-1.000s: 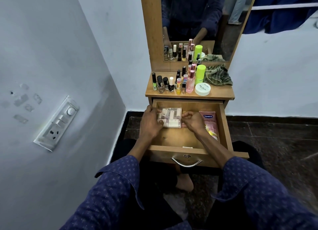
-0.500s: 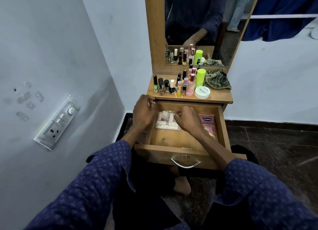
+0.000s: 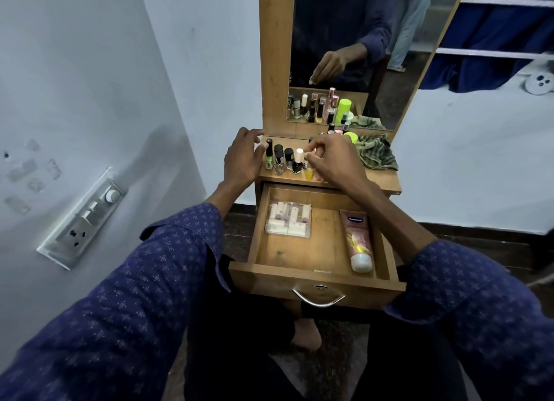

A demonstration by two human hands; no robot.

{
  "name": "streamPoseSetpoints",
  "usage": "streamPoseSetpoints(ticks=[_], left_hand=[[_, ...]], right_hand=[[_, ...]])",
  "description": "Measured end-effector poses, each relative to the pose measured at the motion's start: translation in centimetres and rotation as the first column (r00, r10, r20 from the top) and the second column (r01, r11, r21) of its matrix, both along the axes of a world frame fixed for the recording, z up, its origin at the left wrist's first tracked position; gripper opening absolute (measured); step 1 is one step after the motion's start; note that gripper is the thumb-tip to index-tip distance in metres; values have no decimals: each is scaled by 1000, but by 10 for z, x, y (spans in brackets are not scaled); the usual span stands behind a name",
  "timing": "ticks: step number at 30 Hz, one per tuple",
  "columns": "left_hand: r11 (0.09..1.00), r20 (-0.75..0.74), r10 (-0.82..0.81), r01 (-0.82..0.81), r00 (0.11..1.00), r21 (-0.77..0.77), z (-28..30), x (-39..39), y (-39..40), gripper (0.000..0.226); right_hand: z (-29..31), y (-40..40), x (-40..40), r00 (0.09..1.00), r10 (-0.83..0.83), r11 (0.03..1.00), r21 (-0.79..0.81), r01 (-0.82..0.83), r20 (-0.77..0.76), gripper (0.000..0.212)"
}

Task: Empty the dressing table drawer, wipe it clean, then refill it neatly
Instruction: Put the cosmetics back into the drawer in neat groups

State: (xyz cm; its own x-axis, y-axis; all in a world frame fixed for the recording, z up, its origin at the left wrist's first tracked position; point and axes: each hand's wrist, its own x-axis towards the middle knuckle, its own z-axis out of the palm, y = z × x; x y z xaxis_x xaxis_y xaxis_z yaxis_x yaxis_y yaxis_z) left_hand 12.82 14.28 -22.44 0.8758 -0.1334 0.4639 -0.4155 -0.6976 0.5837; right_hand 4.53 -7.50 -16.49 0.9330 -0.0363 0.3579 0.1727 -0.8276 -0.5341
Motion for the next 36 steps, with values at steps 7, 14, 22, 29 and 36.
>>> streamPoseSetpoints(ticks=[7,14,22,29,36], left_hand=[[1000,-23,23,-22,999,8,-3,8,-7,34],[996,-65,67,-70,996,-49,-5,1,-5,14],[977,-78,35,-50,996,-208,-17,-25,8,5],[969,-136,-42,7,990,-248,-24,-49,10,6],[984,-253,-174,156,952,-87,-48,-83,6,3]], right_hand=[[-11,28,14,998,63,995,-76,-63,-1,28],[-14,50,23,996,81,982,-166,-85,-35,30],[-20,54,26,999,37,979,-198,-39,-15,27],[-27,44,5,997,72,985,-153,-77,-41,23],[-61,13,-42,978,97,981,-148,-125,-184,25]])
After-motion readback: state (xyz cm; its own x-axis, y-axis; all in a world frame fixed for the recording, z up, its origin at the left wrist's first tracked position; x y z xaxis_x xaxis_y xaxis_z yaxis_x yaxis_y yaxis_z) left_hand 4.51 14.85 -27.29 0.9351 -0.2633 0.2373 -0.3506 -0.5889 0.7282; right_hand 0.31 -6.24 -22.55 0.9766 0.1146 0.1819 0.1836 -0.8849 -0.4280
